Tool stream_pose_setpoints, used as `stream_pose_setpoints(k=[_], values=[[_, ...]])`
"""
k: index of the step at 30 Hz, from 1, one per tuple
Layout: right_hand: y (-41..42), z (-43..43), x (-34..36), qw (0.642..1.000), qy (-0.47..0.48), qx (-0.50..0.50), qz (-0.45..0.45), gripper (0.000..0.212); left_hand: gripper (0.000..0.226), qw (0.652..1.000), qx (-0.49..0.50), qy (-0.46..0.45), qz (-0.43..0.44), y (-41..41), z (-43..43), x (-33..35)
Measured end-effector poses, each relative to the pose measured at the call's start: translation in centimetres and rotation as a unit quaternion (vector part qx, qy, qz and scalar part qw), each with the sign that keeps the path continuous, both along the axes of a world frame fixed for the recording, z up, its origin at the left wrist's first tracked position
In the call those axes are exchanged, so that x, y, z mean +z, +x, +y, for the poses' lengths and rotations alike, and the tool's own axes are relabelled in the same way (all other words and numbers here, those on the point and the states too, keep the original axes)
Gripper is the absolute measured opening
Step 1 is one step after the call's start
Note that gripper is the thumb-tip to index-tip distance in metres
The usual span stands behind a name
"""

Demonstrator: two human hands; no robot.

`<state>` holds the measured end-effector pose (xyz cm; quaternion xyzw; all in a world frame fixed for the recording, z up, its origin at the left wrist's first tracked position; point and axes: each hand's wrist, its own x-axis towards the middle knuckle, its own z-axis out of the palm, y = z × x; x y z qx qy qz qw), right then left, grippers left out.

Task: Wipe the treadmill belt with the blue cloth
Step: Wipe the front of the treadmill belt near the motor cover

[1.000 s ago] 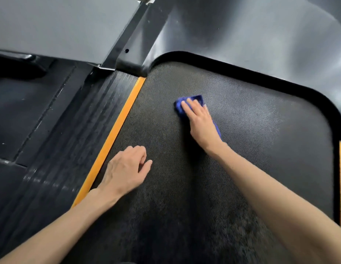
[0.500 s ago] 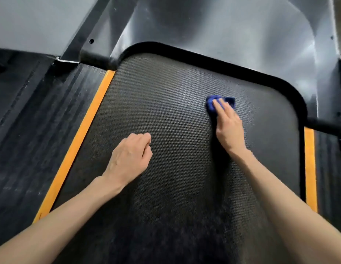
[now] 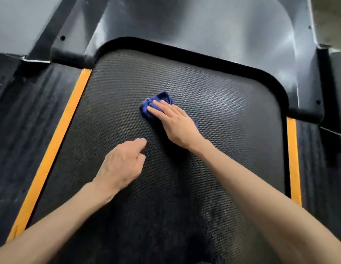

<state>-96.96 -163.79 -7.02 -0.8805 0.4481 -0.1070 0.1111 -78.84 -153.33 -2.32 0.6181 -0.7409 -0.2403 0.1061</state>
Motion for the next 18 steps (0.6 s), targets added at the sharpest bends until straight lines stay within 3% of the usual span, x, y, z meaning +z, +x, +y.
stream_pose_setpoints(k=[1,3,6,8,10,14,16,18], values=[[-2.6,0.2,-0.3,0.999,-0.002,-0.034,0.010,0.053,0.023,1.000,0.005,-0.003,-0.012,0.0,-0.3,0.0],[-8.6,0.2,-0.6,0.978,-0.032,-0.206,-0.006,0.050,0.005,1.000,-0.003,-0.012,-0.026,0.0,-0.8,0.2],[-14.9,0.4,-0.4,0.896,-0.051,-0.441,-0.027,0.053,0.008,0.998,-0.015,-0.046,-0.042,-0.4,-0.9,0.7],[-14.4,0.7,-0.3,0.865,-0.042,-0.498,-0.031,0.057,0.015,0.995,-0.024,-0.082,-0.056,-0.6,-0.7,1.2],[-11.6,1.6,-0.4,0.888,-0.055,-0.455,-0.038,0.057,0.016,0.991,-0.032,-0.101,-0.075,-0.9,-0.5,1.3],[-6.1,6.7,-0.8,0.992,-0.003,-0.125,-0.021,0.053,0.025,0.990,-0.035,-0.110,-0.086,-1.7,-0.5,0.8],[-6.5,9.6,-0.4,0.999,0.027,0.034,0.018,0.055,0.026,0.991,-0.026,-0.093,-0.093,-2.0,-0.6,1.0],[-9.9,10.0,-0.2,0.996,0.024,0.073,0.050,0.057,0.028,0.991,-0.025,-0.079,-0.105,-2.2,-0.6,1.4]])
